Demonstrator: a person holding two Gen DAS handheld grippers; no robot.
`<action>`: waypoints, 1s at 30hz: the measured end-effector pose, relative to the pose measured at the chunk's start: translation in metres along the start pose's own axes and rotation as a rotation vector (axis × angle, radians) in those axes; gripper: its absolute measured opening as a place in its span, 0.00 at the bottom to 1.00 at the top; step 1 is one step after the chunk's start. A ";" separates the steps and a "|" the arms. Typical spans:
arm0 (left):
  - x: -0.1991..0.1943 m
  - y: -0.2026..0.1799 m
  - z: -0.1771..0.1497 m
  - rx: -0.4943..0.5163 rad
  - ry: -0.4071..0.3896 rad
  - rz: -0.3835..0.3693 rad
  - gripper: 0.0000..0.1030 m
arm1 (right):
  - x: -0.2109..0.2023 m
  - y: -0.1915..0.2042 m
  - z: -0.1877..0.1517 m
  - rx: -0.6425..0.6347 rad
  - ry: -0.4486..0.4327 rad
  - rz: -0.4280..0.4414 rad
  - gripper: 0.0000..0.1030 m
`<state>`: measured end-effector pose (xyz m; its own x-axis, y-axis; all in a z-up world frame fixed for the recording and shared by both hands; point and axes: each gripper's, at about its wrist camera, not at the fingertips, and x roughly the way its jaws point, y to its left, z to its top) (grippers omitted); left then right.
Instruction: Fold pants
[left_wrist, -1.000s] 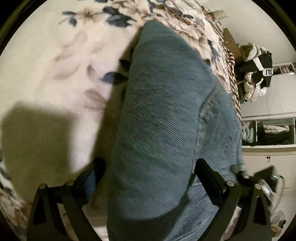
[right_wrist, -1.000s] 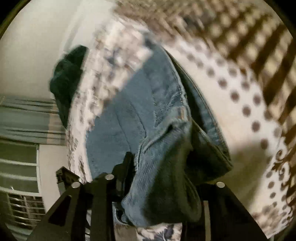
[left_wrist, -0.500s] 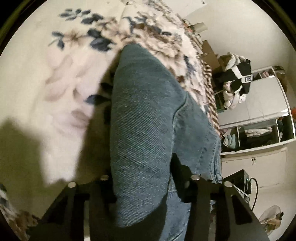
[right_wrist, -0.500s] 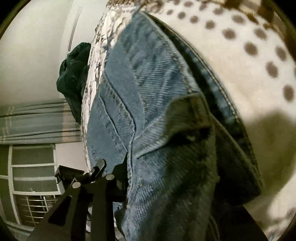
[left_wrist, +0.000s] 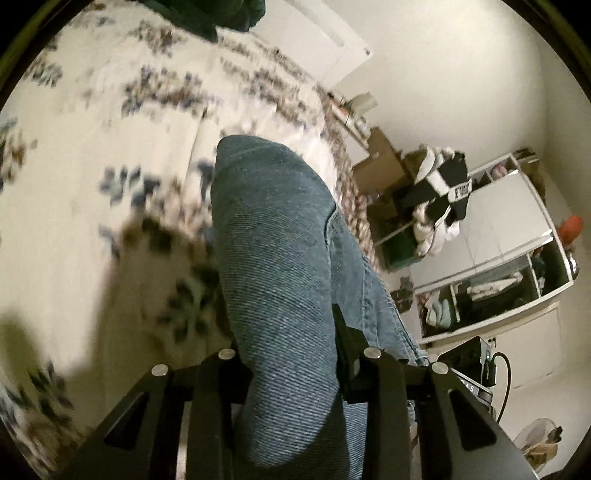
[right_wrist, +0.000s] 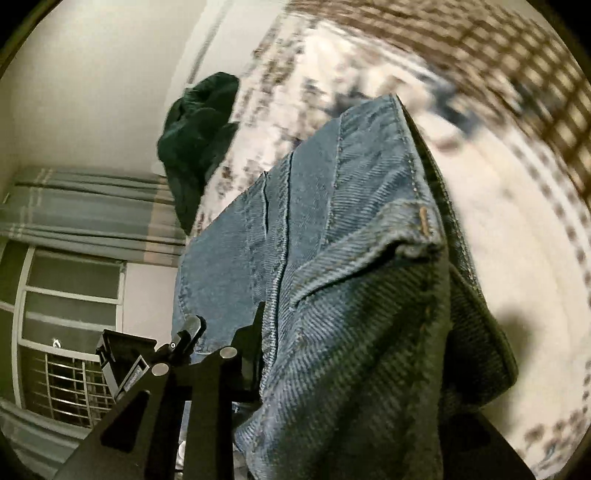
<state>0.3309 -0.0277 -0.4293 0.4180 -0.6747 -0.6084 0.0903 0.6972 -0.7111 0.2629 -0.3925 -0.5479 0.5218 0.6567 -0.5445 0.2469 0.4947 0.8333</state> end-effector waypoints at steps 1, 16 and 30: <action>-0.002 0.000 0.012 0.001 -0.013 -0.008 0.26 | 0.005 0.012 0.007 -0.008 -0.005 0.006 0.27; 0.052 0.164 0.256 -0.004 -0.070 0.010 0.27 | 0.274 0.144 0.163 -0.111 -0.052 0.027 0.27; 0.082 0.224 0.239 0.101 0.111 0.302 0.60 | 0.330 0.085 0.166 -0.081 0.014 -0.355 0.63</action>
<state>0.6018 0.1309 -0.5541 0.3387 -0.4522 -0.8251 0.0685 0.8864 -0.4577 0.5918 -0.2282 -0.6406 0.4040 0.4431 -0.8003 0.3454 0.7362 0.5820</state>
